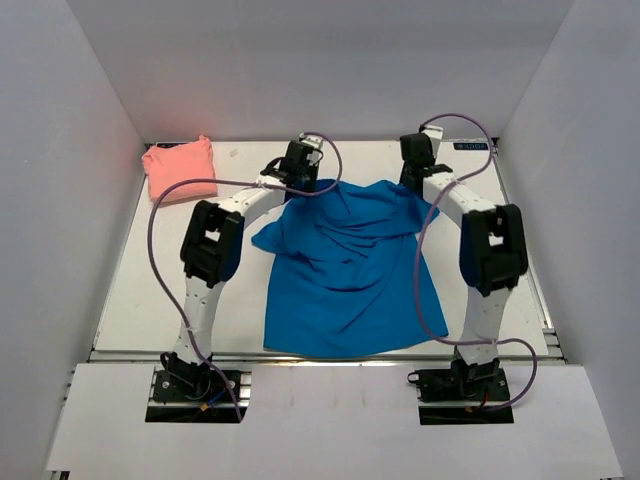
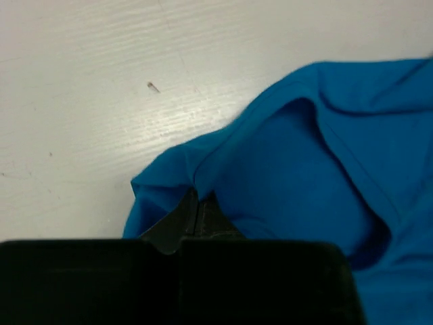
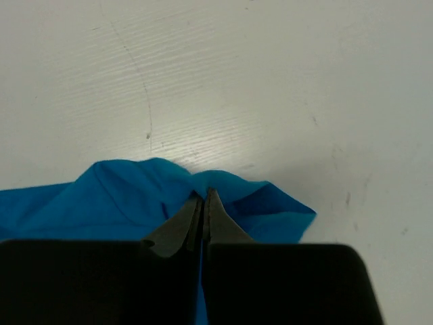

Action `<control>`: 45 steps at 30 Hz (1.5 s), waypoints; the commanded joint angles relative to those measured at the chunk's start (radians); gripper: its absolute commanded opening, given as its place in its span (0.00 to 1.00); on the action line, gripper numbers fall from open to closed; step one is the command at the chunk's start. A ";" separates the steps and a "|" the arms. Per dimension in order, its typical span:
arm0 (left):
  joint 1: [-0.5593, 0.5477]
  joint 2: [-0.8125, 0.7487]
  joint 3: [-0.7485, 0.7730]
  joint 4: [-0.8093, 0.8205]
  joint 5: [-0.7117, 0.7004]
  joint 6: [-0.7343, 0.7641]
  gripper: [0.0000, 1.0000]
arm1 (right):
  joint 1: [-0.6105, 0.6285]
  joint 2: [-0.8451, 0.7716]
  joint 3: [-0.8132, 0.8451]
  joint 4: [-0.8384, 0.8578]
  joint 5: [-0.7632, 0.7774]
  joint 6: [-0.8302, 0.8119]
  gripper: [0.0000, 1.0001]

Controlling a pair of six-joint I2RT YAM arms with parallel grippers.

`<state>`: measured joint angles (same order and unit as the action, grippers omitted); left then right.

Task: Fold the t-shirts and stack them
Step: Flatten out the tshirt

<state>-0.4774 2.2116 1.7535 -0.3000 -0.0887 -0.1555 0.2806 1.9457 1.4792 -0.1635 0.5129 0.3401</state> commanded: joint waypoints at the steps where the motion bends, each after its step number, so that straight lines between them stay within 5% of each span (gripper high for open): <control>1: 0.016 0.014 0.142 -0.010 -0.054 -0.019 0.00 | -0.009 0.079 0.151 -0.070 0.010 0.036 0.00; 3: 0.028 0.065 0.153 0.021 -0.074 -0.044 0.00 | -0.015 0.139 0.176 -0.065 0.006 0.036 0.03; 5: 0.040 0.092 0.196 0.030 -0.074 -0.053 0.05 | -0.015 0.168 0.219 -0.048 0.001 0.028 0.24; 7: 0.060 0.135 0.271 0.013 -0.085 -0.064 0.92 | -0.018 0.188 0.253 -0.060 -0.030 0.005 0.52; 8: 0.060 0.149 0.302 -0.010 -0.095 -0.064 1.00 | -0.020 0.185 0.266 -0.067 -0.037 0.002 0.67; 9: 0.071 0.158 0.331 -0.034 -0.095 -0.078 1.00 | -0.018 0.176 0.270 -0.065 -0.059 -0.009 0.90; 14: 0.091 0.053 0.302 -0.103 -0.085 -0.087 1.00 | -0.018 0.049 0.208 -0.155 -0.054 0.036 0.90; 17: 0.091 -0.118 0.091 -0.036 -0.083 -0.087 1.00 | -0.012 -0.054 0.143 -0.282 -0.091 0.092 0.90; 21: 0.071 -0.271 -0.223 0.082 0.053 -0.053 1.00 | -0.006 -0.259 -0.182 -0.295 -0.238 0.149 0.90; 32: 0.053 -0.170 -0.340 0.061 0.201 -0.096 1.00 | 0.029 -0.577 -0.758 -0.194 -0.537 0.257 0.89; 39: 0.053 -0.231 -0.566 0.114 0.189 -0.180 1.00 | 0.040 -0.447 -0.738 -0.108 -0.553 0.240 0.81; 45: 0.004 -0.452 -0.886 0.199 0.251 -0.314 1.00 | 0.038 -0.159 -0.481 -0.120 -0.517 0.209 0.80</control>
<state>-0.4358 1.8191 0.9989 0.0002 0.0937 -0.3641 0.3164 1.6497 0.9310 -0.3141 -0.0109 0.5694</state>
